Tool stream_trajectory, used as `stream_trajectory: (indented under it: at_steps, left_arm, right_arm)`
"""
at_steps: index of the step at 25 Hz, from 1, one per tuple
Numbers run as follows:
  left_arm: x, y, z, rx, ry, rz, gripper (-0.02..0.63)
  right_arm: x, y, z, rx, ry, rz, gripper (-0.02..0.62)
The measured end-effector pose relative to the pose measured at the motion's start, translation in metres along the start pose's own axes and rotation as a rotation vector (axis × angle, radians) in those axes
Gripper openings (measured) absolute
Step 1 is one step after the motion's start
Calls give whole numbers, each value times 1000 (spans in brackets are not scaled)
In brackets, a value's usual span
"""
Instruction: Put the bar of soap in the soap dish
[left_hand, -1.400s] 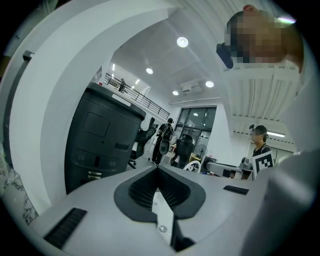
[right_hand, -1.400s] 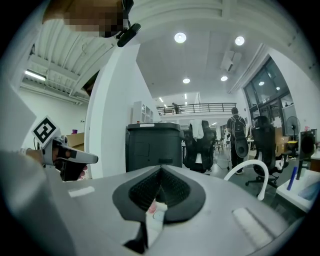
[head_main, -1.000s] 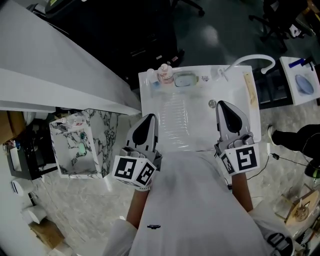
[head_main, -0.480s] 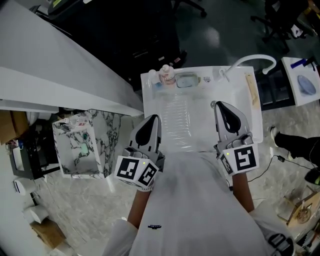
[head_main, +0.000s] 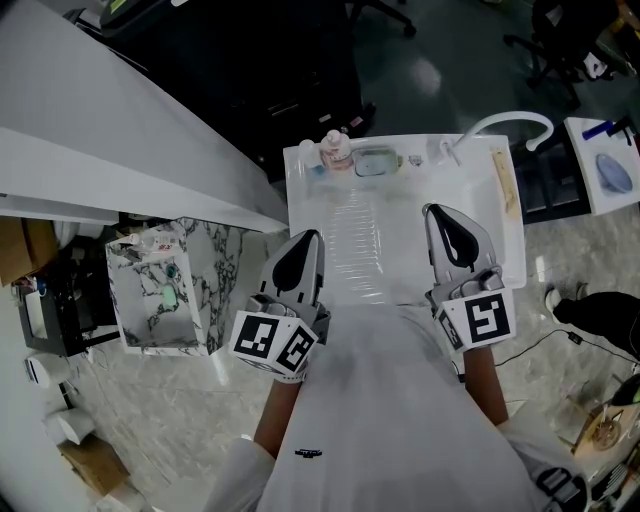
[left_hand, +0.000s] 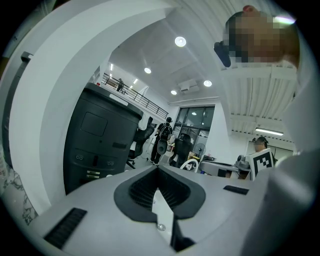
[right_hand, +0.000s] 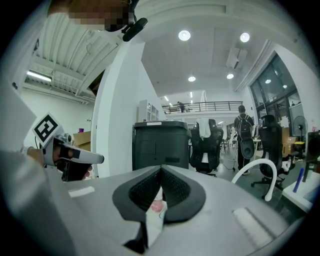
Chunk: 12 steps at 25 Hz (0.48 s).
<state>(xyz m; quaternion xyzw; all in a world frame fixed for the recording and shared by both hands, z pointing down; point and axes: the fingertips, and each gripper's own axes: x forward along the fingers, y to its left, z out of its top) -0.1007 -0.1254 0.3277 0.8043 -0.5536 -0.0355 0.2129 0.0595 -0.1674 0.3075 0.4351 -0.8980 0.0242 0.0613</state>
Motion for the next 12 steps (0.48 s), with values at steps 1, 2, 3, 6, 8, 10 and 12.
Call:
stream_trajectory:
  at_steps: [1, 2, 3, 6, 8, 10, 12]
  left_arm:
    - [0, 0, 0, 1, 2, -1, 8]
    - [0, 0, 0, 1, 2, -2, 8]
    - [-1, 0, -1, 1, 2, -1, 8]
    - [0, 0, -2, 3, 2, -2, 8]
    - [0, -1, -2, 4, 3, -4, 8]
    - [1, -1, -3, 5, 3, -4, 8]
    - [2, -1, -3, 4, 3, -5, 8]
  right_arm:
    - [0, 0, 0, 0, 0, -1, -2]
    - [0, 0, -1, 1, -1, -1, -2]
    - [0, 0, -1, 2, -1, -1, -2]
    - [-1, 1, -2, 4, -3, 3, -2]
    - [-1, 0, -3, 4, -3, 4, -2]
    - [-1, 0, -3, 5, -2, 4, -2]
    - [-1, -1, -4, 5, -1, 3, -2]
